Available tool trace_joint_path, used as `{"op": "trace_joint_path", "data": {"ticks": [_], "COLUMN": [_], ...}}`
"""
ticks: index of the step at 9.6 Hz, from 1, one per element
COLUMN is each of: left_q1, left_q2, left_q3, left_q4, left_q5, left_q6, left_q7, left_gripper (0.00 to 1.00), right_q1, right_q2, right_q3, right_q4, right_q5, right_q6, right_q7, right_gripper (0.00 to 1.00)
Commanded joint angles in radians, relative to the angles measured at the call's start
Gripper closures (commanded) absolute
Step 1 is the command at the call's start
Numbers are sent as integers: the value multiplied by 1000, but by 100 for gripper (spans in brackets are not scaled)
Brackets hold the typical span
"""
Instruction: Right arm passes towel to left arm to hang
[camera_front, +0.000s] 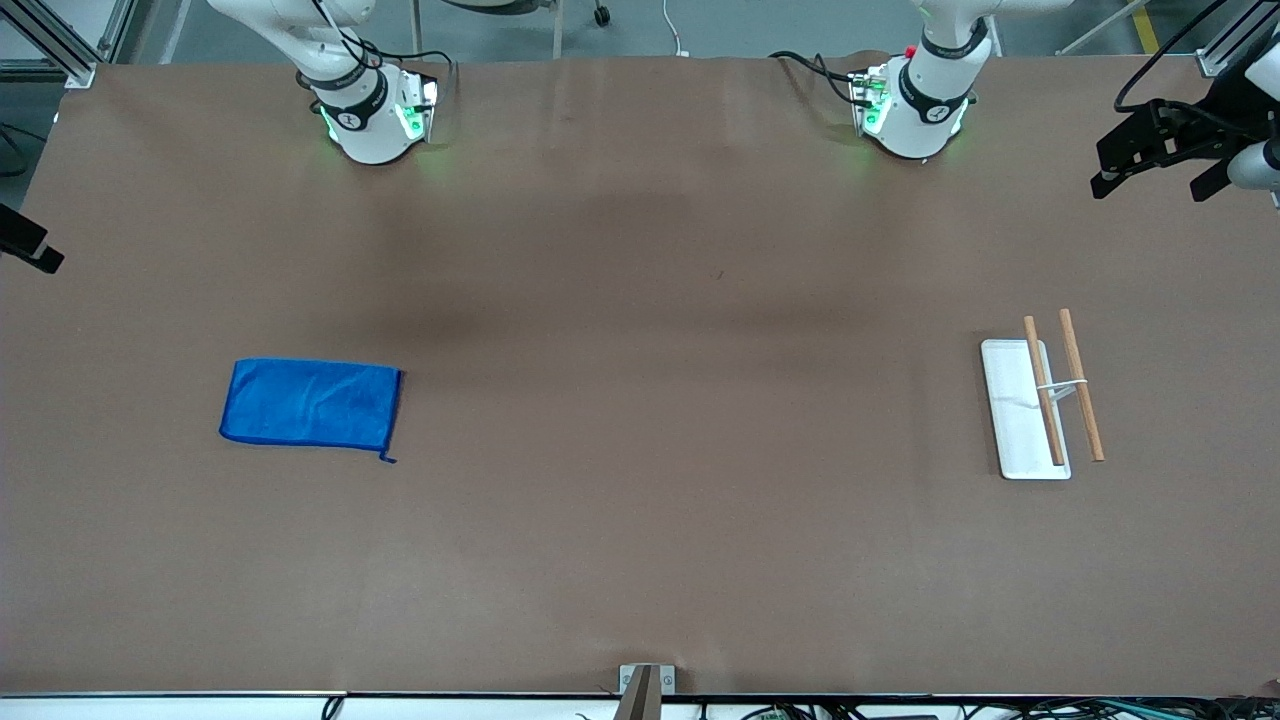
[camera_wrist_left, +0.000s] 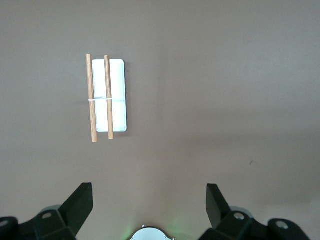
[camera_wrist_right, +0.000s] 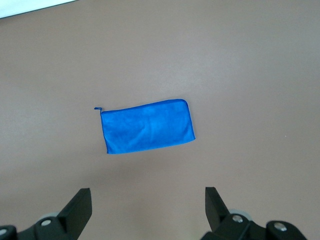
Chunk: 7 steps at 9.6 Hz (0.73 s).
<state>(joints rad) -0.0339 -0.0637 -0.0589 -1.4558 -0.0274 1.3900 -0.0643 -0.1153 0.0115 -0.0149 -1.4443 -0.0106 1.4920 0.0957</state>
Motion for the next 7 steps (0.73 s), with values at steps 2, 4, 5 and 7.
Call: {"op": "trace_joint_path", "data": {"ticks": [2,4,5,7], "left_q1": [-3,-3,-4,-4], "left_q2": [-2,-1,8,13], "left_q3": [-1,1,-1,-1], "left_q4": [-41,-41,-32,-28], "left_q5": [4,6,12,14], "left_q6": [7,7,7,7], "left_q7": [-11,-9,-9,-12], "left_gripper": [0,0,0,0], "right_q1": [-1,-1,-4,20], "right_q2": [-18,-16,-2,25], "right_q3": [3,1,1,4], "right_q4": [-22,-12,-11,-49], "right_q5": [9,8,9,8], "right_q6": [11,7,1,8], "right_q7": [19,16,16,15], "right_gripper": [0,0,0,0]}}
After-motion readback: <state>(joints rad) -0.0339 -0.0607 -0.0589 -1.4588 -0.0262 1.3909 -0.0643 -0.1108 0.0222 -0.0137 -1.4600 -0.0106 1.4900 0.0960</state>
